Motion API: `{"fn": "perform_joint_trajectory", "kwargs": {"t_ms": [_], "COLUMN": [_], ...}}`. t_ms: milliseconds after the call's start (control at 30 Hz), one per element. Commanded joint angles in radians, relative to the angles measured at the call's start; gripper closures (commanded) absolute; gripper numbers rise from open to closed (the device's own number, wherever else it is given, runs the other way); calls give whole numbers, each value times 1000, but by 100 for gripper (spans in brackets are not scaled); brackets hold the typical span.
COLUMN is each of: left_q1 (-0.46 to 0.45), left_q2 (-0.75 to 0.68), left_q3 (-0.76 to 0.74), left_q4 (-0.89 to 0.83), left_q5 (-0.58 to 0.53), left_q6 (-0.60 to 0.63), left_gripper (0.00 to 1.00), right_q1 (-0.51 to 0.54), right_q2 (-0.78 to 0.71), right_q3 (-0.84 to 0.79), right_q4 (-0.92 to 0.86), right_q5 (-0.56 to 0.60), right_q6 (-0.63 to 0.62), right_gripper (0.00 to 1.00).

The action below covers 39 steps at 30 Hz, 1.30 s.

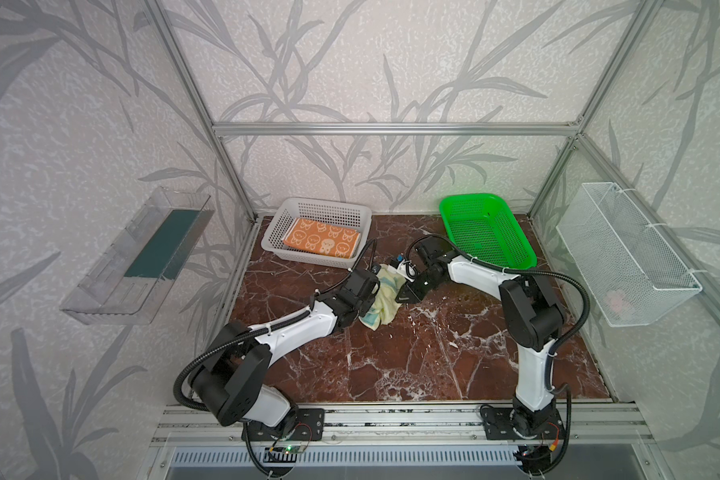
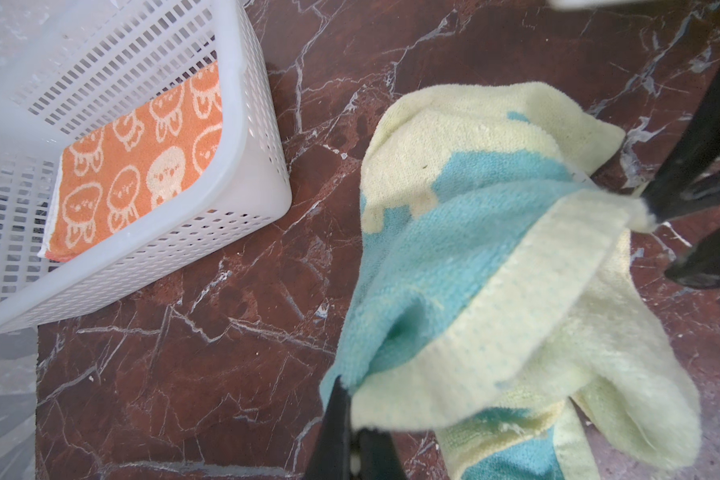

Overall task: Fold and stack the towels
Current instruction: 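Hold the towel up with both grippers, spreading it between them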

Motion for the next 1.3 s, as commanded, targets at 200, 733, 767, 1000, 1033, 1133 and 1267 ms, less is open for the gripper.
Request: {"fn": "perform_joint_trajectory", "kwargs": {"t_ms": [200,733,767,1000,1033,1133,1267], "left_q1": [15,17,17,16,15,15,16], "left_q2": [-25,-20,-24,-60,-63,-64,-52], "left_q3": [-11,-18,-20,-52,-56,-61,-51], "left_q4": [2,6,2,6,7,0,-19], "left_q5": [4,45,56,121,112,90,79], "left_q6": [-21,8,15,28,25,20,19], "left_gripper": [100,100,100,100,100,100,100], "right_q1": [2,-2,-1,-1,-1,-2,-1], "right_q2": [-8,-124,-131,-128,-118,-88,-45], "right_q3": [-93,-241,-255,-291,-284,-264,-239], "right_q4": [234,465,482,517,511,517,522], "right_q5": [117,120,122,173,174,177,174], "right_q6": [221,309,309,287,288,307,334], "right_gripper": [69,64,63,56,56,55,55]}}
